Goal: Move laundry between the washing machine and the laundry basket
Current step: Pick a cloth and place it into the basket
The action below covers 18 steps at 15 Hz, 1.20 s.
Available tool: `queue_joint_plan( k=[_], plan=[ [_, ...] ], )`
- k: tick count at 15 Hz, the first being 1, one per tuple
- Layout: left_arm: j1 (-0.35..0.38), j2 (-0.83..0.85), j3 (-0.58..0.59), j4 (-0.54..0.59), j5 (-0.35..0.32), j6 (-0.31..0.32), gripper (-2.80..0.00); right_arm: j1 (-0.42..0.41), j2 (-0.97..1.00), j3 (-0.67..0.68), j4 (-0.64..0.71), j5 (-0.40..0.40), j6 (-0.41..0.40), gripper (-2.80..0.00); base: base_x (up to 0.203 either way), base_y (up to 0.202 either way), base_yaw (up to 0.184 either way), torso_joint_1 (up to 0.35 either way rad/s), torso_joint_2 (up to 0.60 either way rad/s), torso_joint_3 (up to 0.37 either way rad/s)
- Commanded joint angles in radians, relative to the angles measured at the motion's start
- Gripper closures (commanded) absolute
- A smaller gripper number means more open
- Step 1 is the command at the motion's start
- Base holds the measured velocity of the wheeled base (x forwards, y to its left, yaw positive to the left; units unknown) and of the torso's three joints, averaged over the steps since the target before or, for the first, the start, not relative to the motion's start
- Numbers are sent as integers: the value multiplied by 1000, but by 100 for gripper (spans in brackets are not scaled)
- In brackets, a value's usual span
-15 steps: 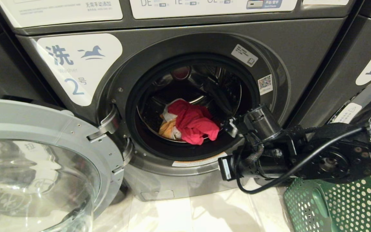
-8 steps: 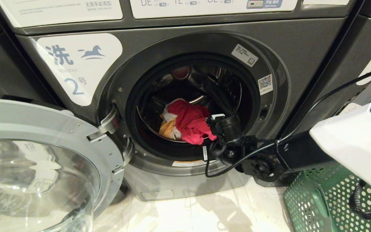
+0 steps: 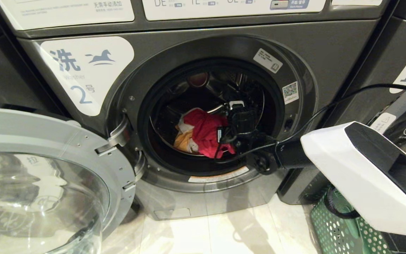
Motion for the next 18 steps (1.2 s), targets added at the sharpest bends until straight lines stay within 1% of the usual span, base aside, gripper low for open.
queue_joint_plan(
  k=[1,2,3,4,5,6,8,10,11,15,18],
  plan=[
    [0,0,0,0,0,-1,0,-24,71,-134,83,8,-1,-280,0,0,0,0,0,0],
    [0,0,0,0,0,-1,0,-50,99,-191,181,47,-10,-280,0,0,0,0,0,0],
    [0,0,0,0,0,-1,0,-79,119,-209,222,117,-26,-280,0,0,0,0,0,0],
    [0,0,0,0,0,-1,0,-112,132,-207,229,179,-42,-280,0,0,0,0,0,0],
    [0,0,0,0,0,-1,0,-133,144,-207,225,213,-62,-280,0,0,0,0,0,0],
    [0,0,0,0,0,-1,0,-149,157,-207,203,239,-75,-280,0,0,0,0,0,0],
    [0,0,0,0,0,-1,0,-158,201,-207,77,294,-86,-280,0,0,0,0,0,0],
    [0,0,0,0,0,-1,0,-163,221,-207,41,387,-124,-280,0,0,0,0,0,0],
    [0,0,0,0,0,-1,0,-164,227,-207,40,413,-137,-280,0,0,0,0,0,0],
    [0,0,0,0,0,-1,0,-162,253,-207,43,448,-144,-280,0,0,0,0,0,0],
    [0,0,0,0,0,-1,0,-162,286,-207,36,450,-188,-280,0,0,0,0,0,0]
  ],
)
